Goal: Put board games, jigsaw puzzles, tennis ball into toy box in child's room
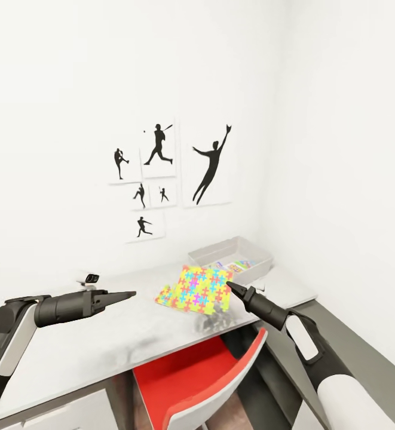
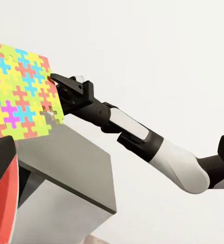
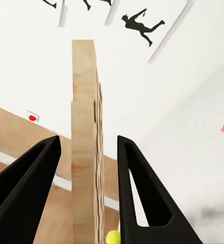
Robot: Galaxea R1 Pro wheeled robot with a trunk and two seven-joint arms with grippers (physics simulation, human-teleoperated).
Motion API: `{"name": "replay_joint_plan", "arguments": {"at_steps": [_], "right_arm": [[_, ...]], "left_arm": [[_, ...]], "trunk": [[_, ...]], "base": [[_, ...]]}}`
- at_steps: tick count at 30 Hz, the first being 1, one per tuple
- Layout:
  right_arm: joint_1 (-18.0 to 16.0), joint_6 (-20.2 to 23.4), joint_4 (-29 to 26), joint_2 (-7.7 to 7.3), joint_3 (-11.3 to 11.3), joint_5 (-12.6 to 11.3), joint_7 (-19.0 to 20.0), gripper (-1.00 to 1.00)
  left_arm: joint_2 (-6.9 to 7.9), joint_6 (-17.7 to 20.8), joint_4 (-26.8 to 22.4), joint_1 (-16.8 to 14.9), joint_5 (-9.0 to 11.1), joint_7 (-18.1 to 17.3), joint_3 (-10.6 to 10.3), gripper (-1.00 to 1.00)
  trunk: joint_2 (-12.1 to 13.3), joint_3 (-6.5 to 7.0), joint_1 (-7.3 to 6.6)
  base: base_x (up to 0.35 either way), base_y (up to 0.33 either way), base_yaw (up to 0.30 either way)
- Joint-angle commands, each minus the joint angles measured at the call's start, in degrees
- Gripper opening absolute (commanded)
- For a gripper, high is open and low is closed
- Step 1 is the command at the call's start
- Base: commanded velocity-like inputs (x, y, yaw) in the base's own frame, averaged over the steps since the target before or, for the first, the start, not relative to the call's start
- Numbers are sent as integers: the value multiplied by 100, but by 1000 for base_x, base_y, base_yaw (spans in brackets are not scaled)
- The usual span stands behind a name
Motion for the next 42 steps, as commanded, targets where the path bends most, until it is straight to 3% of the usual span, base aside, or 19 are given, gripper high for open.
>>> {"name": "replay_joint_plan", "arguments": {"at_steps": [1,42], "right_arm": [[-2,32,2,1,-8,-23,5,-100],[-2,24,19,1,-13,-30,41,-100]], "left_arm": [[1,41,2,-2,13,-8,0,100],[0,41,3,-2,13,-9,-3,100]], "trunk": [[-3,-2,5],[-3,-2,5]], "base": [[267,156,0],[249,0,0]]}}
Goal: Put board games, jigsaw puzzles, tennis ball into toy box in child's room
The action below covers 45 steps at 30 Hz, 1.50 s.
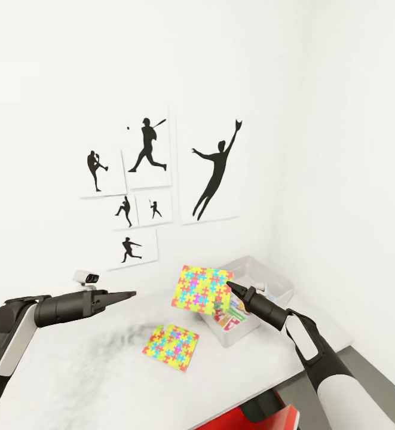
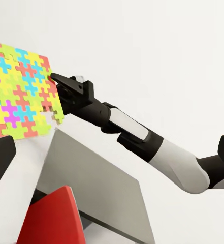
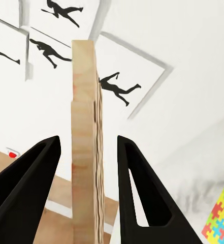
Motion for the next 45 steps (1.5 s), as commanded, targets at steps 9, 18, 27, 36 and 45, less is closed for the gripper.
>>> {"name": "replay_joint_plan", "arguments": {"at_steps": [9,18,27,36,45], "right_arm": [[-2,36,2,1,-9,-23,5,-100],[-2,36,2,1,-2,-23,12,-100],[-2,30,2,1,-9,-20,10,-100],[-2,32,2,1,-8,-23,14,-100],[-2,31,7,1,-10,-23,9,-100]], "left_arm": [[1,42,1,-2,13,-7,0,100],[0,40,2,-2,13,-7,0,100],[0,40,1,-2,13,-7,0,100],[2,41,-2,-2,14,-9,0,100],[4,42,-4,-2,12,-7,14,100]], "trunk": [[-4,-2,4],[-4,-2,4],[-4,-2,4],[-4,-2,4],[-4,-2,4]], "base": [[104,0,0],[5,0,0],[0,0,0],[0,0,0],[0,0,0]]}}
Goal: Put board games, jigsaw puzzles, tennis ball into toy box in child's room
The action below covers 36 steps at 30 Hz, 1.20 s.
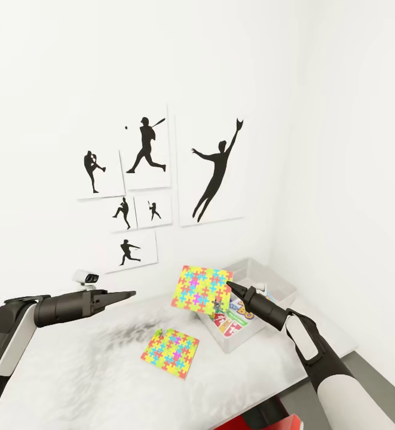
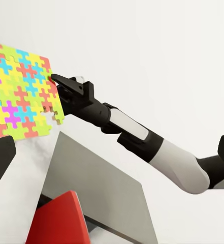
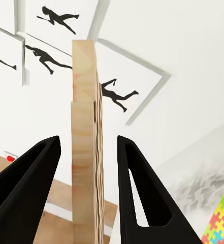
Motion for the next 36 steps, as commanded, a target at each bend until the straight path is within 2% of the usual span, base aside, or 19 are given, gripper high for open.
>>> {"name": "replay_joint_plan", "arguments": {"at_steps": [1,6,10,13,16,23,27,36], "right_arm": [[-2,31,4,-1,-7,-23,-3,-100],[-2,9,7,-67,-74,-22,-62,-100],[-25,211,-8,-199,-496,-29,-121,-100],[-154,733,-21,-257,-723,-14,-269,-100],[-369,958,-20,-271,-780,-18,-658,-100],[-624,1097,-1,-281,-806,-20,-1613,-100],[-651,1121,5,-295,-807,-9,-1815,-100],[-691,1140,183,-624,-804,17,-1929,-100]], "left_arm": [[2,42,3,-2,11,-7,20,100],[-11,42,6,-1,5,-3,85,100],[-18,42,5,-2,-2,20,83,100],[-19,42,6,-2,-4,26,92,100],[-19,42,7,-2,-4,32,95,100],[-19,42,7,-2,-8,51,84,100],[-19,42,7,-2,-11,53,82,100],[-26,38,6,-2,-13,60,82,100]], "trunk": [[-4,-2,2],[-4,-2,2],[-4,-2,2],[-4,-2,2],[-4,-2,2],[-4,-2,2],[-4,-2,2],[-4,-2,2]], "base": [[0,0,0],[0,0,0],[0,0,0],[0,0,0],[0,0,0],[0,0,0],[0,0,0],[0,0,0]]}}
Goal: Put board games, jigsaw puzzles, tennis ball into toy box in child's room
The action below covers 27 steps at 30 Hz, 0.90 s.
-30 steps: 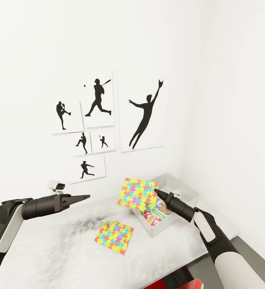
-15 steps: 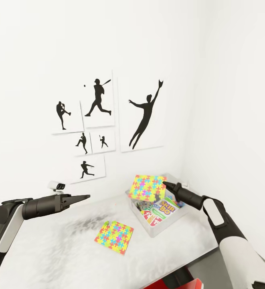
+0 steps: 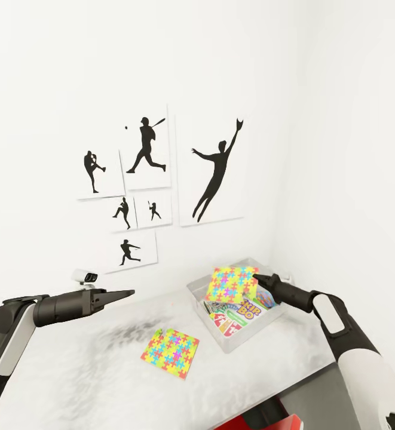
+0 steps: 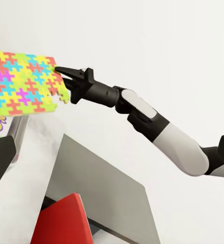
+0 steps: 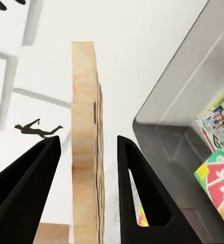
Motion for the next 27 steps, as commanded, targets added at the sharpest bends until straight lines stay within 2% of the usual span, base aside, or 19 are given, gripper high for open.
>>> {"name": "replay_joint_plan", "arguments": {"at_steps": [1,8,18,27], "right_arm": [[-6,38,65,-27,-16,-2,20,-100],[-24,30,392,-73,7,45,12,-100],[-25,-13,447,-73,46,350,10,-100],[-25,-204,558,-69,49,392,10,-100]], "left_arm": [[0,42,2,-2,12,-7,0,100],[-1,37,2,-2,18,-13,0,100],[1,39,2,-2,20,-42,7,100],[3,37,2,-2,20,-53,8,100]], "trunk": [[-5,-2,2],[-5,-2,2],[-5,-2,2],[-5,-2,2]], "base": [[0,0,0],[0,0,0],[0,0,0],[0,0,0]]}}
